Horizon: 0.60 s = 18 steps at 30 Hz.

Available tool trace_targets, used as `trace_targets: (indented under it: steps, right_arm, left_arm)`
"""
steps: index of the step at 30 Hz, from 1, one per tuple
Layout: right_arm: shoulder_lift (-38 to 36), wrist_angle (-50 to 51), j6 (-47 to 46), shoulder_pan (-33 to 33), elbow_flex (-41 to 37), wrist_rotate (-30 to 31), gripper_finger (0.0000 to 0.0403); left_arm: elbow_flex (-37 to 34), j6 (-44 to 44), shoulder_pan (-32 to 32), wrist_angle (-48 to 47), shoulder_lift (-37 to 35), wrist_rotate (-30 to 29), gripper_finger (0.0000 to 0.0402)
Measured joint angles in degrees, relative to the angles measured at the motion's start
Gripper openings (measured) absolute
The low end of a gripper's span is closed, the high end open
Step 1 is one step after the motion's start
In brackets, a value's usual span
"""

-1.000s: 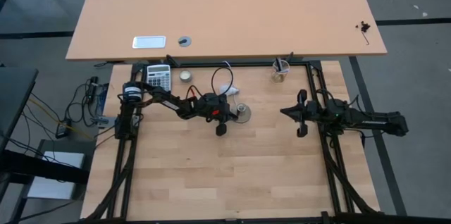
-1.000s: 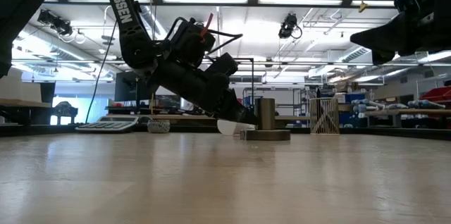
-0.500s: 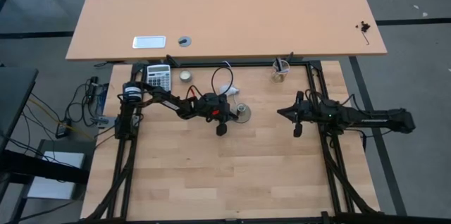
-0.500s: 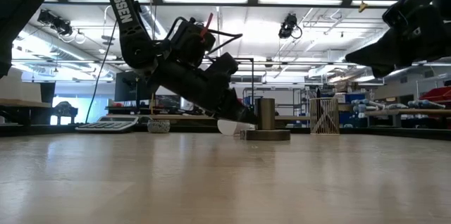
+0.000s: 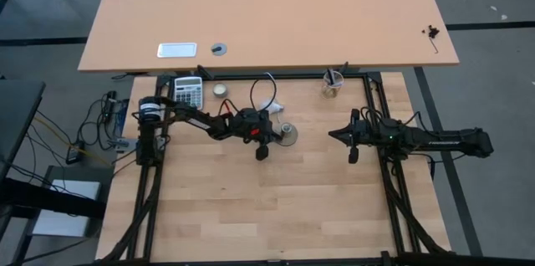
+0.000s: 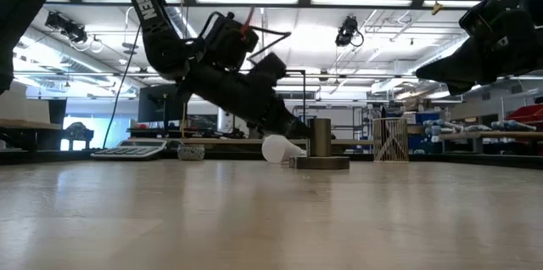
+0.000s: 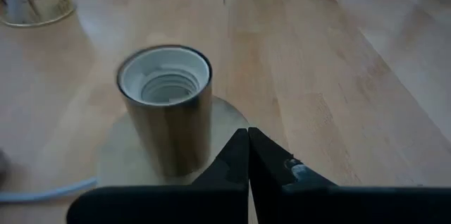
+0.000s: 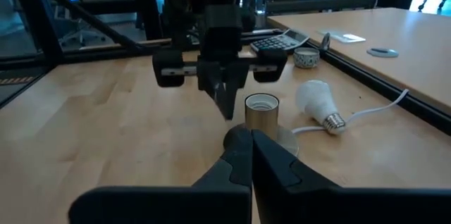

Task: Screw lightbulb
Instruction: Return to Home Position

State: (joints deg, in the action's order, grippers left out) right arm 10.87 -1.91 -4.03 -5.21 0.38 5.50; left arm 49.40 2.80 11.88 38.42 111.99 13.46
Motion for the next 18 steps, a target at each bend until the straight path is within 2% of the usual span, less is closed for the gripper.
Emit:
trace_targets:
  steps: [18]
  right_arm:
    - [0.0,0.0,0.17,0.0,-0.01,-0.2,0.0009]
  left_arm:
    - [0.01,3.99,0.07,-19.74,-18.49,-5.38,0.0]
